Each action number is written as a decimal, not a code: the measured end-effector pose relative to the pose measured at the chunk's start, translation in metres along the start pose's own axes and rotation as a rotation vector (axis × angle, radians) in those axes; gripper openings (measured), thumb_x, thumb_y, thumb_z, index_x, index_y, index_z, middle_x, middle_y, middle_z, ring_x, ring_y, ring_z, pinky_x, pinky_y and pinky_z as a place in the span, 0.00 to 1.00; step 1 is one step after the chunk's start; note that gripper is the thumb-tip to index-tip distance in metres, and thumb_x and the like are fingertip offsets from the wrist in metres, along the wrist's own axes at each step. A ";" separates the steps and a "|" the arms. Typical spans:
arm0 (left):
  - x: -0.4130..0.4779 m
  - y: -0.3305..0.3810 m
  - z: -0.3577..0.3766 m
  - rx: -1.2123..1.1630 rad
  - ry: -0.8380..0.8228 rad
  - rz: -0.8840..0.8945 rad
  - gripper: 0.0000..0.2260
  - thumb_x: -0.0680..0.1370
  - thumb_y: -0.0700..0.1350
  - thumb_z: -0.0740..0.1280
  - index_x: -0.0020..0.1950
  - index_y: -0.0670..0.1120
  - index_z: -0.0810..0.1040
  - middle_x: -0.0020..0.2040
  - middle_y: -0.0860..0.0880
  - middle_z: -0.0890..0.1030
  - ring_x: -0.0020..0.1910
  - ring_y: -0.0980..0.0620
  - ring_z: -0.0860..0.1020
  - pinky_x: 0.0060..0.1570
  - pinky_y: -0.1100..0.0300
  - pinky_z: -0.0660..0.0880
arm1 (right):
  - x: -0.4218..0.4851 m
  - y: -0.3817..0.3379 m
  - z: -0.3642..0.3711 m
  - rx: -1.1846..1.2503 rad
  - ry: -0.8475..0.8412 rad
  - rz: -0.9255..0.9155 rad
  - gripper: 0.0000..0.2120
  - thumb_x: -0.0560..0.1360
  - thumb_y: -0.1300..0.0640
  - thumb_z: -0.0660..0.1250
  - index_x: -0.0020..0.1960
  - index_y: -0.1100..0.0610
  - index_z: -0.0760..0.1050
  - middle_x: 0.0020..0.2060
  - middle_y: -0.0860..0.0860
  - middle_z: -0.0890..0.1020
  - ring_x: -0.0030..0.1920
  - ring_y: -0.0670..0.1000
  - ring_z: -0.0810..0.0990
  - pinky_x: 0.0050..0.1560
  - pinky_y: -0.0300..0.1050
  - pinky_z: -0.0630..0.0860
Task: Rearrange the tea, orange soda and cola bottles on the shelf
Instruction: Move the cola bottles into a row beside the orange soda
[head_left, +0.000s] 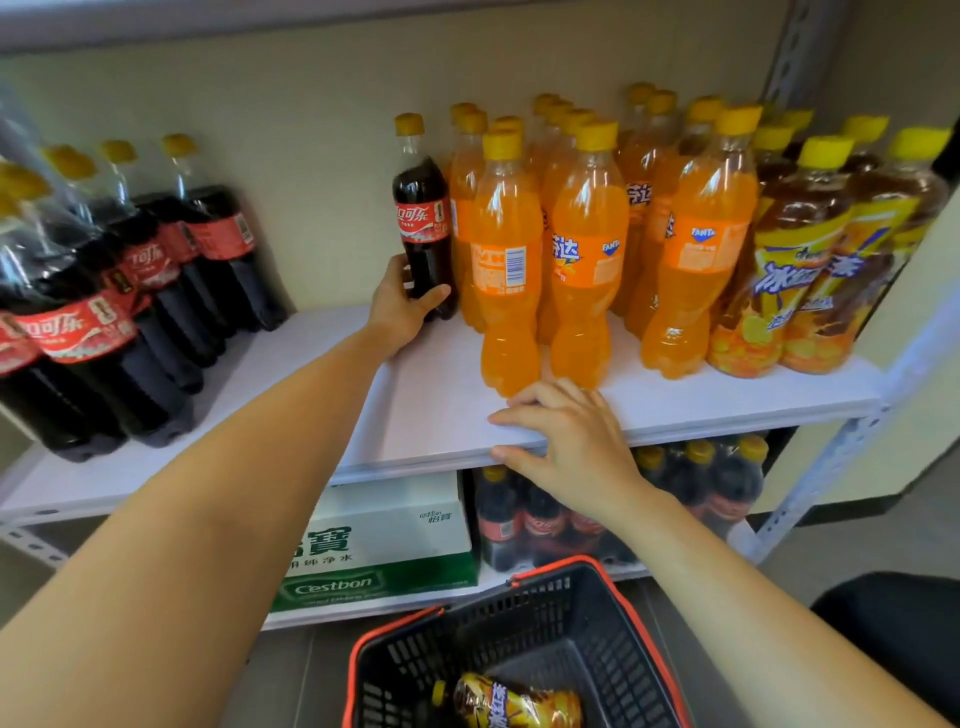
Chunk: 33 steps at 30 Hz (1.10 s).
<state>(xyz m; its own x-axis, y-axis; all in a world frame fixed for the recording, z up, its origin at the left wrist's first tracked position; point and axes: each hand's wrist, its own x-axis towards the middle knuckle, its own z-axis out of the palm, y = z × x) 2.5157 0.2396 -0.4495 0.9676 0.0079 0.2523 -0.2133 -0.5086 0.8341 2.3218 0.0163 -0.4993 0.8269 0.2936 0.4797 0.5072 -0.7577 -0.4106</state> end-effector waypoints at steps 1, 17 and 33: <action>0.000 0.000 -0.001 0.027 -0.014 -0.007 0.30 0.79 0.50 0.72 0.77 0.47 0.63 0.72 0.44 0.75 0.67 0.44 0.77 0.66 0.48 0.76 | 0.000 -0.001 -0.001 -0.002 -0.005 0.002 0.18 0.76 0.41 0.71 0.63 0.45 0.82 0.56 0.42 0.79 0.60 0.48 0.72 0.57 0.47 0.64; -0.187 -0.026 -0.127 0.682 -0.046 0.090 0.24 0.74 0.64 0.69 0.62 0.51 0.83 0.64 0.49 0.82 0.61 0.43 0.79 0.60 0.49 0.75 | 0.023 -0.062 0.003 0.329 -0.037 0.051 0.14 0.76 0.56 0.74 0.61 0.51 0.82 0.57 0.47 0.81 0.58 0.46 0.77 0.61 0.39 0.71; -0.221 -0.083 -0.143 0.770 0.193 0.307 0.24 0.79 0.67 0.60 0.67 0.55 0.81 0.67 0.53 0.80 0.66 0.49 0.76 0.59 0.50 0.73 | 0.257 -0.127 0.158 0.465 -0.238 0.113 0.29 0.71 0.60 0.79 0.69 0.60 0.74 0.55 0.53 0.78 0.54 0.50 0.76 0.57 0.42 0.75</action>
<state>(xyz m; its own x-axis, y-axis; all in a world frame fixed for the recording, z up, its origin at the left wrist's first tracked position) 2.3002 0.4031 -0.5041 0.8271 -0.1152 0.5502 -0.2438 -0.9554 0.1665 2.5079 0.2802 -0.4467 0.8876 0.3898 0.2454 0.4209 -0.4699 -0.7759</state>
